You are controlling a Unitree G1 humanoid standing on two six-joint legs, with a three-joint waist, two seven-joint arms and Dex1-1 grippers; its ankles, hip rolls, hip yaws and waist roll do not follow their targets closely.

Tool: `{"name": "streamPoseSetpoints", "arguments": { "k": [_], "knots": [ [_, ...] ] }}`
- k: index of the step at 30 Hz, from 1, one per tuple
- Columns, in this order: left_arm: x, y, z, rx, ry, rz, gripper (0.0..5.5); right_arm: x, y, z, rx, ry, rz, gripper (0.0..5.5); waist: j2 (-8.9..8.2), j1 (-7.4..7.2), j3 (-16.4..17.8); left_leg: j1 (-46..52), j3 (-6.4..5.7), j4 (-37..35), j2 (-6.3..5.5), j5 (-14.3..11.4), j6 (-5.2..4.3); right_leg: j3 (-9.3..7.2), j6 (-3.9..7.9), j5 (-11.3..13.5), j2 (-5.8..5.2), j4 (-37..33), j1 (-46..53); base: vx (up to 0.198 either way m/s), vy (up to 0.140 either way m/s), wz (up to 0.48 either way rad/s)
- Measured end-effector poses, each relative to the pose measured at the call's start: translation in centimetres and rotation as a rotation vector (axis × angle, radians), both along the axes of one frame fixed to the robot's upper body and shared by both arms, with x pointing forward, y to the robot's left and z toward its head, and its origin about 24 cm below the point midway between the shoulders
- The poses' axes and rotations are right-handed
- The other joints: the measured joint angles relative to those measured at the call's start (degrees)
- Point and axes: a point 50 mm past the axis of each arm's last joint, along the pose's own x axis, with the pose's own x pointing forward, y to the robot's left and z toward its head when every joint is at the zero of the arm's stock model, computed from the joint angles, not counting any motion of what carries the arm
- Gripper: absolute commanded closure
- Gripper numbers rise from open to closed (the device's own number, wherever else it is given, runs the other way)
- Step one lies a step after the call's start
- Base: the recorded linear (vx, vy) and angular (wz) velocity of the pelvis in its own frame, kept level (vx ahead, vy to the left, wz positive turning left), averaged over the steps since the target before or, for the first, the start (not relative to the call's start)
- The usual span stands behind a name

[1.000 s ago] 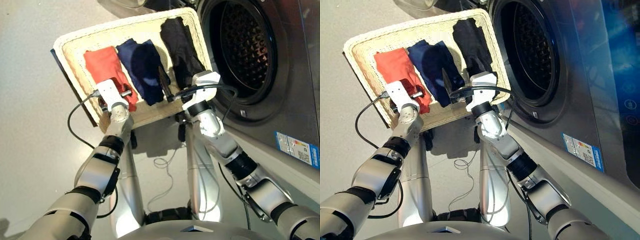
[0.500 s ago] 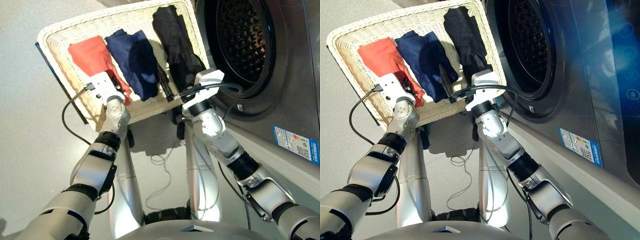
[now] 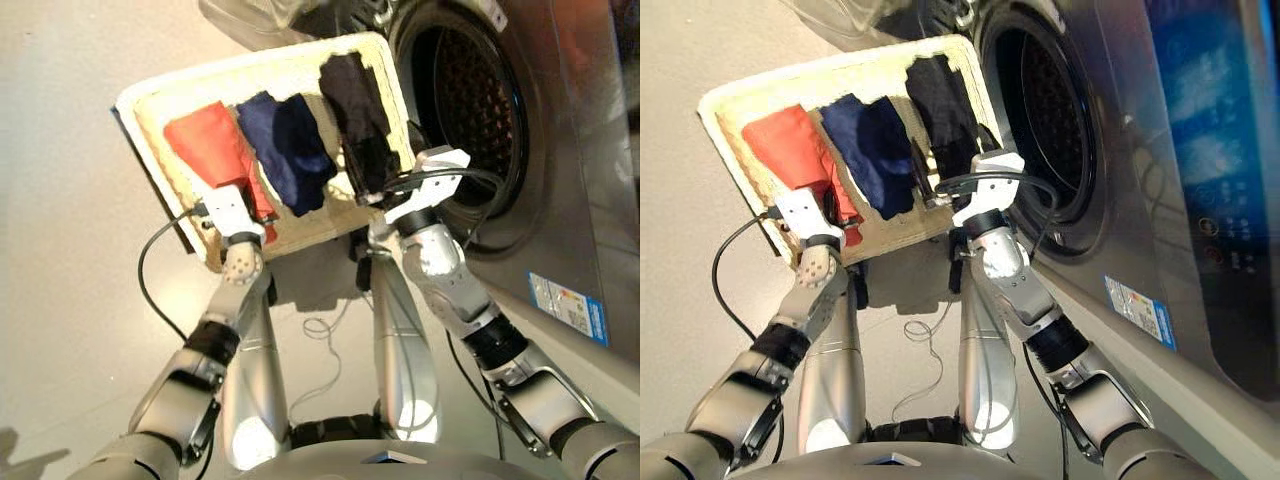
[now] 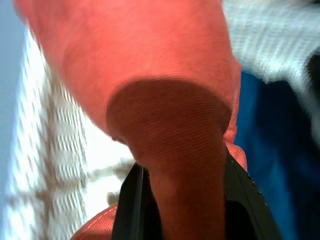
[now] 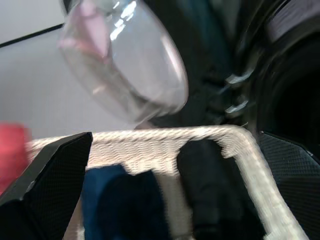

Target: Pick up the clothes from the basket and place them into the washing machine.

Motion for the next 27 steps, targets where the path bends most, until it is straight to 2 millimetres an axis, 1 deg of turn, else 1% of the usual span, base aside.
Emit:
{"name": "streamPoseSetpoints", "arguments": {
  "k": [1, 2, 4, 5, 6, 8, 9, 10, 11, 12, 14, 16, 21, 27],
  "knots": [
    [-0.3, -0.1, 1.0, 0.056, -0.052, -0.027, 5.5, 0.1, -0.3, -0.3, -0.019, 0.021, 0.007, 0.0, 0.16, 0.17, 0.01, 1.5, -0.03, -0.76, -0.01, 0.2, 0.06, -0.12, 0.05, 0.03, -0.03, -0.73, 1.46, 0.052, -0.021, -0.017],
    [-0.6, 0.3, 2.2, 0.128, -0.105, -0.04, 5.5, 0.1, -0.6, -0.4, -0.035, 0.034, 0.03, 0.0, 0.31, 0.69, 0.06, 2.62, -0.2, -1.45, 0.01, 0.22, 0.12, -0.25, 0.05, 0.03, -0.11, -1.29, 2.6, 0.051, -0.02, 0.007],
    [-1.4, -0.2, 4.8, 0.304, -0.221, -0.119, 5.5, 0.3, -1.3, -0.6, -0.102, 0.075, 0.088, 0.0, 0.38, 1.44, 0.06, 4.75, -0.09, -2.96, 0.06, 0.63, 0.18, -0.46, 0.15, 0.27, -0.05, -2.41, 4.84, 0.0, 0.0, 0.0],
    [-1.8, -0.5, 6.0, 0.398, -0.279, -0.158, 5.5, 0.3, -1.7, -0.4, -0.111, 0.087, 0.113, 0.0, 0.51, 1.56, 0.05, 5.8, -0.13, -3.63, 0.0, 0.91, 0.1, -0.75, 0.2, 0.33, -0.16, -3.04, 6.01, 0.0, 0.0, 0.0],
    [-2.3, -0.7, 7.2, 0.49, -0.335, -0.191, 5.5, 0.3, -1.8, 0.1, -0.119, 0.085, 0.142, 0.0, 0.66, 1.65, 0.03, 6.74, -0.17, -4.18, 0.04, 0.95, 0.17, -0.89, 0.24, 0.36, -0.07, -3.66, 7.04, 0.0, 0.0, 0.0],
    [-3.1, -0.9, 8.9, 0.631, -0.416, -0.232, 5.5, 0.0, -1.2, 1.8, -0.135, 0.058, 0.232, 0.0, 1.07, 1.59, 0.04, 8.14, -0.09, -4.53, 0.08, 1.04, 0.15, -0.95, 0.36, 0.51, -0.09, -4.42, 8.52, 0.0, 0.0, 0.0],
    [-3.3, -1.3, 9.4, 0.684, -0.446, -0.256, 5.5, -0.3, -0.5, 2.9, -0.168, 0.032, 0.295, 0.0, 1.36, 1.57, 0.05, 8.61, -0.1, -4.56, 0.08, 1.08, 0.16, -0.97, 0.44, 0.73, 0.02, -4.61, 9.05, 0.0, 0.0, 0.0],
    [-3.5, -1.6, 9.8, 0.725, -0.469, -0.274, 5.5, -0.5, 0.3, 4.0, -0.206, 0.008, 0.357, 0.0, 1.41, 1.56, 0.04, 9.14, -0.04, -4.67, 0.09, 1.07, 0.17, -0.96, 0.45, 0.73, -0.13, -4.76, 9.54, 0.0, 0.0, 0.0],
    [-3.6, -2.1, 10.1, 0.767, -0.483, -0.308, 5.5, -0.7, 1.2, 4.9, -0.262, -0.018, 0.416, 0.0, 1.43, 1.58, 0.05, 9.48, -0.02, -4.83, 0.12, 1.09, 0.15, -0.97, 0.45, 0.73, -0.04, -4.84, 9.81, 0.0, 0.0, 0.0],
    [-3.7, -2.5, 10.3, 0.806, -0.501, -0.331, 5.5, -0.9, 1.8, 5.9, -0.265, -0.054, 0.453, 0.0, 1.44, 1.63, 0.04, 9.69, -0.16, -4.85, 0.14, 1.09, 0.15, -1.1, 0.44, 0.73, -0.05, -5.01, 10.2, 0.0, 0.0, 0.0],
    [-3.9, -3.2, 10.4, 0.863, -0.521, -0.375, 5.5, -1.3, 3.2, 7.1, -0.315, -0.091, 0.514, 0.0, 1.46, 1.62, 0.07, 9.77, -0.21, -4.76, 0.11, 1.11, 0.17, -1.15, 0.48, 0.88, 0.0, -5.23, 10.47, 0.0, 0.0, 0.0],
    [-3.9, -3.3, 10.4, 0.892, -0.526, -0.377, 5.5, -1.4, 3.5, 7.1, -0.334, -0.093, 0.538, 0.0, 1.46, 1.74, 0.07, 9.73, -0.29, -4.7, 0.06, 1.11, 0.18, -1.19, 0.5, 0.93, -0.14, -5.37, 10.59, 0.0, 0.0, 0.0],
    [-4.0, -3.0, 10.0, 0.961, -0.511, -0.391, 5.5, -1.7, 4.5, 6.7, -0.382, -0.084, 0.582, 0.0, 1.47, 1.58, 0.07, 9.55, -0.24, -4.53, 0.1, 1.1, 0.19, -1.15, 0.52, 1.1, -0.08, -5.49, 10.5, 0.0, 0.0, 0.0],
    [-3.9, -3.0, 10.1, 0.963, -0.516, -0.389, 5.5, -1.7, 4.6, 6.9, -0.388, -0.089, 0.583, 0.0, 1.47, 1.62, 0.07, 8.65, -0.28, -4.32, 0.09, 1.1, 0.2, -1.13, 0.51, 1.16, -0.07, -5.48, 9.76, 0.0, 0.0, 0.0]
  ]
}}
